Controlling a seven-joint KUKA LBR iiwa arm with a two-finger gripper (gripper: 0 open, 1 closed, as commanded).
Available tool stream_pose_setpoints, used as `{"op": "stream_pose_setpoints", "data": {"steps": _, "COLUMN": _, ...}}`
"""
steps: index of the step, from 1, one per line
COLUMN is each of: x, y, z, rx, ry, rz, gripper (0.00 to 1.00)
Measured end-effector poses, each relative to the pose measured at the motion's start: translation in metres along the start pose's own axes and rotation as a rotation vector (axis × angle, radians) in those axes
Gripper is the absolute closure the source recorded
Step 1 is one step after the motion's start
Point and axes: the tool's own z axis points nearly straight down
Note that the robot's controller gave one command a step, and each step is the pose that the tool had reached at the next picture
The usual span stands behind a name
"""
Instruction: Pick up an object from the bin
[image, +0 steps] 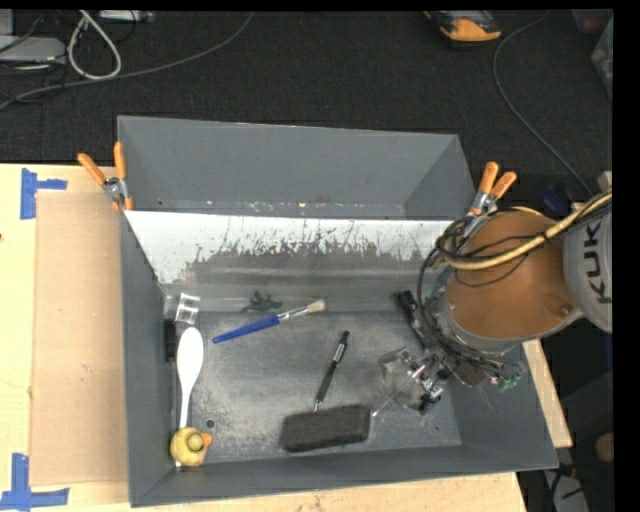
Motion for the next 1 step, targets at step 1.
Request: {"op": "stream_pose_setpoints", "data": {"steps": 1, "x": -0.0009, "y": 0.0003, "z": -0.0159, "rx": 0.001, "ry": -0.002, "rz": 0.002, "gripper": 1.00}}
